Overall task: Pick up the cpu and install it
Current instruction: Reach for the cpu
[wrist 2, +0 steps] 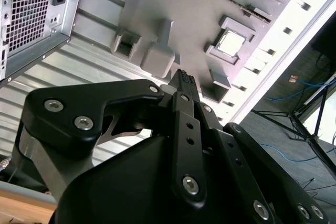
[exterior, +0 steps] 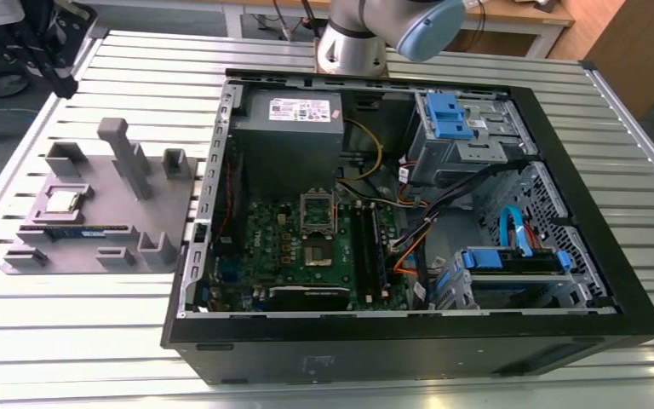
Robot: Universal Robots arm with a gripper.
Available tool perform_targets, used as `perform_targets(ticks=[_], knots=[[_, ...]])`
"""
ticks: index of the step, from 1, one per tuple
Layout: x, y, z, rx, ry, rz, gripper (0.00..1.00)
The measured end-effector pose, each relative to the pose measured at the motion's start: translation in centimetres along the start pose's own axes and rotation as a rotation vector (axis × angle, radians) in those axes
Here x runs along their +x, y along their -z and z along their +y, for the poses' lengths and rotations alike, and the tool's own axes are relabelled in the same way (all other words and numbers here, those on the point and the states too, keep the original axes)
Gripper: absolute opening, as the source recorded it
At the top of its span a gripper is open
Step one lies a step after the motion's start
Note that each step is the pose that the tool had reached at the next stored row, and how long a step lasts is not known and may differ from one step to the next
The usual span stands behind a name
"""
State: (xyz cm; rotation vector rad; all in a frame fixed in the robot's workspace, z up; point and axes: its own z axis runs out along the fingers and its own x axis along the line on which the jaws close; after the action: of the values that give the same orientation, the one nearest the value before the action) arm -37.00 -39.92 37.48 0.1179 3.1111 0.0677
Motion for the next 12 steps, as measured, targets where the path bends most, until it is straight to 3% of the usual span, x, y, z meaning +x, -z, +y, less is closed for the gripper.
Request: perform_targets(ticks=[12], knots=[[0.35,-0.22,-0.06,0.0000,0.000,0.0000,0.11]])
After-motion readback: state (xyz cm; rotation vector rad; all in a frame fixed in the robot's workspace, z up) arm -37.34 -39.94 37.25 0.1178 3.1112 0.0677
